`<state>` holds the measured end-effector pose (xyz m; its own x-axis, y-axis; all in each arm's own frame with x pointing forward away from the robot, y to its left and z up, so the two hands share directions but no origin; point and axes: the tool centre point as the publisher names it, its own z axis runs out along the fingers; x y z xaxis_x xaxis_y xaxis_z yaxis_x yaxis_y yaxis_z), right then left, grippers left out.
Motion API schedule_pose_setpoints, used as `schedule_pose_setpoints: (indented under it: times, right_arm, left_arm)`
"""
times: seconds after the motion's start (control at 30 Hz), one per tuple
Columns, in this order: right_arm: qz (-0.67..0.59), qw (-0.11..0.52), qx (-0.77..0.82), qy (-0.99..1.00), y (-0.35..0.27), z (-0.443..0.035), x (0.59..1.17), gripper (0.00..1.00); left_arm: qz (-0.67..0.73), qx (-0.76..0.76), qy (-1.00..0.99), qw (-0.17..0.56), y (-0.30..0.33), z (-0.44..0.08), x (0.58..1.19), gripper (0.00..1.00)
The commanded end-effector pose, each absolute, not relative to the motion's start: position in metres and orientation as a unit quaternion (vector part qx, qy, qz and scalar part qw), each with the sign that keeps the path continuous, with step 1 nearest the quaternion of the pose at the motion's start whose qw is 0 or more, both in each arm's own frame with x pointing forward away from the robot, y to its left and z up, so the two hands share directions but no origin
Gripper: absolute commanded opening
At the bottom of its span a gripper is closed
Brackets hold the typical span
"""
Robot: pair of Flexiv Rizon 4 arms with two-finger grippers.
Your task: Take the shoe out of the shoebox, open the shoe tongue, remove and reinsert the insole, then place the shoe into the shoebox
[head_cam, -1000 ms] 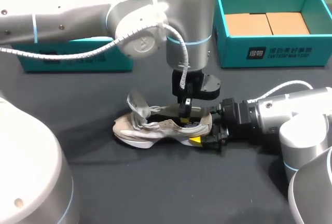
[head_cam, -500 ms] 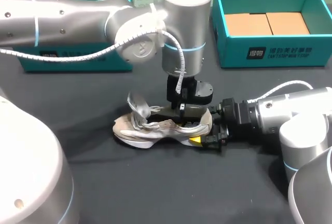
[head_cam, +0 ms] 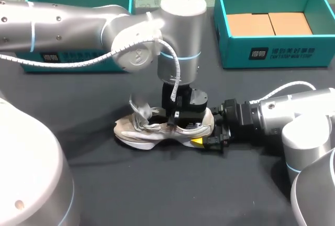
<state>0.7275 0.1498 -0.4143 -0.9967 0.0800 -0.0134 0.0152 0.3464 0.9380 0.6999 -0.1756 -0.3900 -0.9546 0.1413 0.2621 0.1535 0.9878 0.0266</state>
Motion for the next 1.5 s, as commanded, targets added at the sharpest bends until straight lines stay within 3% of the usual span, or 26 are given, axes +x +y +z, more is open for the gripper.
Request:
schedule_pose_setpoints:
  times: [0.03,0.2,0.3,0.37,0.73,0.93,1.07,1.1,1.33,1.5]
  right_arm:
    - [0.569,0.028,0.029,0.821,0.152,-0.417,0.726,0.00]
    - [0.569,0.028,0.029,0.821,0.152,-0.417,0.726,0.00]
    - [0.569,0.028,0.029,0.821,0.152,-0.417,0.726,0.00]
    - [0.569,0.028,0.029,0.821,0.152,-0.417,0.726,0.00]
    - [0.569,0.028,0.029,0.821,0.152,-0.417,0.726,0.00]
    - [0.569,0.028,0.029,0.821,0.152,-0.417,0.726,0.00]
    - [0.569,0.028,0.029,0.821,0.152,-0.417,0.726,0.00]
    - [0.569,0.028,0.029,0.821,0.152,-0.417,0.726,0.00]
    - [0.569,0.028,0.029,0.821,0.152,-0.417,0.726,0.00]
    - [0.569,0.028,0.029,0.821,0.152,-0.417,0.726,0.00]
  left_arm:
    - [-0.015,-0.075,-0.989,0.126,-0.168,-0.391,0.698,0.00]
    - [-0.009,-0.076,-0.990,0.119,-0.165,-0.395,0.696,0.25]
    - [-0.007,-0.078,-0.991,0.104,-0.165,-0.396,0.693,0.35]
    - [-0.006,-0.078,-0.992,0.096,-0.167,-0.398,0.693,0.36]
    - [-0.004,-0.054,-0.999,0.000,-0.178,-0.419,0.709,0.34]
    - [-0.014,-0.040,-0.999,-0.020,-0.182,-0.421,0.723,0.26]
    - [-0.018,-0.031,-0.999,-0.021,-0.181,-0.423,0.729,0.13]
    - [-0.019,-0.028,-0.999,-0.021,-0.181,-0.424,0.731,0.01]
    - [-0.012,-0.014,-1.000,-0.008,-0.175,-0.421,0.740,0.00]
    - [0.022,-0.015,-0.999,0.041,-0.166,-0.411,0.745,0.00]
